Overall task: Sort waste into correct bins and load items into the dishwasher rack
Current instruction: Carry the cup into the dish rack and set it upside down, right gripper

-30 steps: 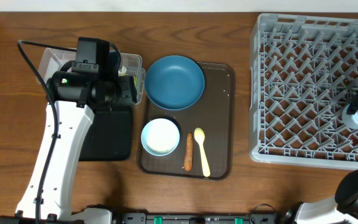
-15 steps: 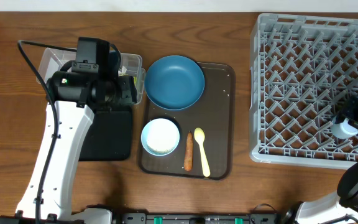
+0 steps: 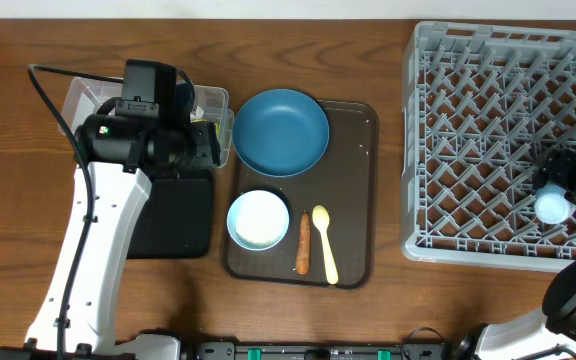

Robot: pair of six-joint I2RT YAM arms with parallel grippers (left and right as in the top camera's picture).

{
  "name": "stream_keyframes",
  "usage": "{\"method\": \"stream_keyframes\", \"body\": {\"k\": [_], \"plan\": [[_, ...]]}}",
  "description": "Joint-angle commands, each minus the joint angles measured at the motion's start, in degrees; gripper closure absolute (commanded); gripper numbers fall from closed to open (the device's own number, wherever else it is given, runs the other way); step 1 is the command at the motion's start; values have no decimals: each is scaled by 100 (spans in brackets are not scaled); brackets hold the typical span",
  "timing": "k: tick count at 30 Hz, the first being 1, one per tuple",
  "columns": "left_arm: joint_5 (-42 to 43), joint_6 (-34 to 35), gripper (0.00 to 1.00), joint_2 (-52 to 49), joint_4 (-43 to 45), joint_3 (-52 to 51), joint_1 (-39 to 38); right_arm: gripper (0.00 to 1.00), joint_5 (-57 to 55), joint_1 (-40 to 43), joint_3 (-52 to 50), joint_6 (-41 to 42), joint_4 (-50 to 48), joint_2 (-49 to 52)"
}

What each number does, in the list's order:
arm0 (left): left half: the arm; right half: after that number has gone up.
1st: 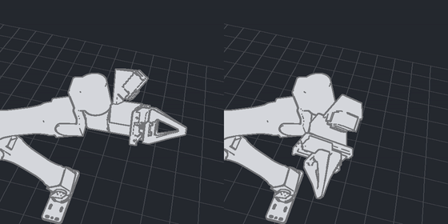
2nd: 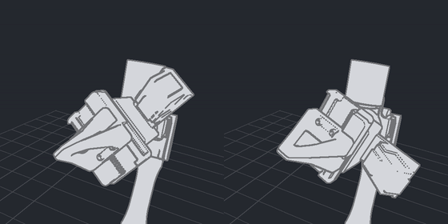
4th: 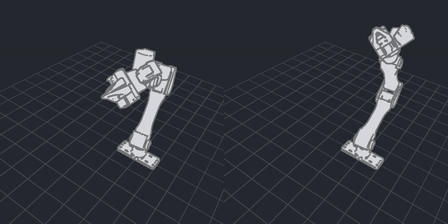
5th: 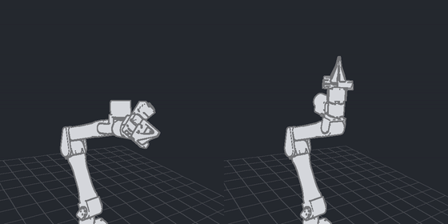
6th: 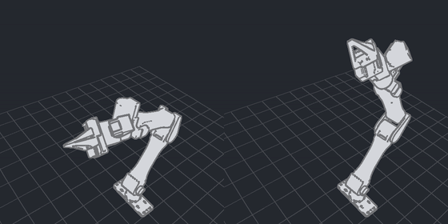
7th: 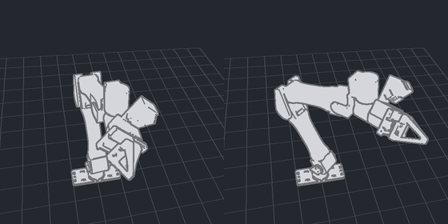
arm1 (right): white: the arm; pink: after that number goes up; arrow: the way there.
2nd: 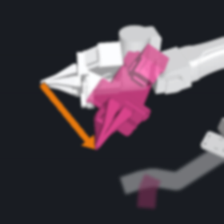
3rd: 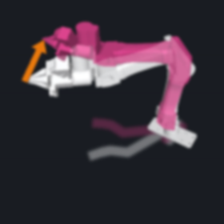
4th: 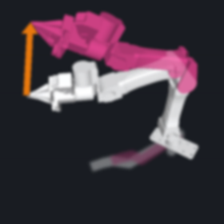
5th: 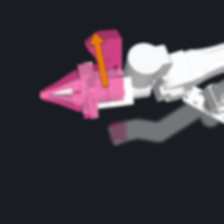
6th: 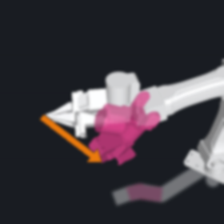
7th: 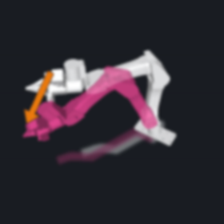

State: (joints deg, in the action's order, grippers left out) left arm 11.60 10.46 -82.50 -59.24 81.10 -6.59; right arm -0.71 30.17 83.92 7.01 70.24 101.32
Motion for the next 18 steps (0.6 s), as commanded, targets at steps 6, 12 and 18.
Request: {"method": "stream_keyframes", "body": {"k": [6,12,18], "plan": [[-90,-55,44,-22,-28,44,9,18,570,17,308,-17,33,-164],[-90,-55,44,-22,-31,44,9,20,1919,-227,592,-570,-125,-693],[-90,-55,43,-22,-37,44,9,21,3233,-1080,595,-944,-664,-1113]]}}
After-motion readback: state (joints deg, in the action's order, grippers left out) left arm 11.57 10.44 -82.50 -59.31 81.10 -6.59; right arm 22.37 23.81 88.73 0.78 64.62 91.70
